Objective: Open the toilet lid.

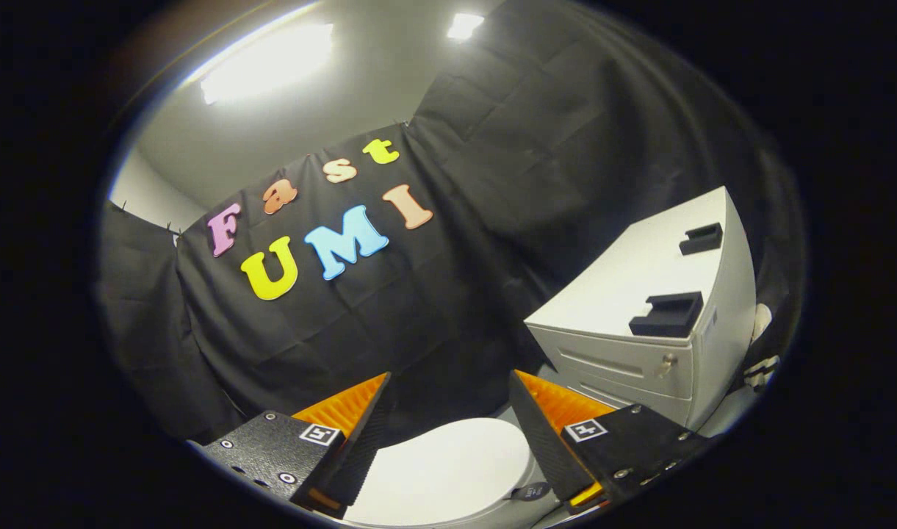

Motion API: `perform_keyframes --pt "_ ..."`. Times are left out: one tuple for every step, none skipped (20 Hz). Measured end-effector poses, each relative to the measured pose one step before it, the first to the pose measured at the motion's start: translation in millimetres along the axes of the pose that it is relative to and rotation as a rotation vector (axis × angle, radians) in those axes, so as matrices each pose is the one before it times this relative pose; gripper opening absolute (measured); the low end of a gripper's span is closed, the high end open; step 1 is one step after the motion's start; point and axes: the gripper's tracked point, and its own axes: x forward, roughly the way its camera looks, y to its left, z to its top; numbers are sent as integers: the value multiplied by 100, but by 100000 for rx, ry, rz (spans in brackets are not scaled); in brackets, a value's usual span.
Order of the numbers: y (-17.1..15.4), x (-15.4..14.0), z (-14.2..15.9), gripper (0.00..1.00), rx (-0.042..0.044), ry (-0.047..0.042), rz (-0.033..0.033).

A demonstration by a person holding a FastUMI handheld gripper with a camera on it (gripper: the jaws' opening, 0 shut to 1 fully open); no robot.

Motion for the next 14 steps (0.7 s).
perform_keyframes --pt "-967 -91 -1308 95 -202 2428 -1250" --pt "-843 90 -991 95 1134 2118 -932" --pt "-867 75 -596 95 2194 1436 -955" --pt "-790 18 -733 95 2106 1520 -1062" --pt "-860 100 -1099 95 1582 1723 -1258" --pt "-1016 102 -1215 95 1987 2565 -1505" --pt "-963 -56 -1095 95 2402 1781 -1026" --pt "-884 55 -969 95 2903 1930 -1086" --pt "-992 13 -1072 95 3020 1817 -1785" --pt "-956 125 -1097 95 3071 1926 -1821" --pt "-732 112 -1164 95 2898 2032 -1325" --pt "-694 36 -1086 95 2326 1950 -1147" --pt "-647 50 -1267 95 1966 1553 -1193" --pt "-490 27 -791 95 1733 1429 -1043"
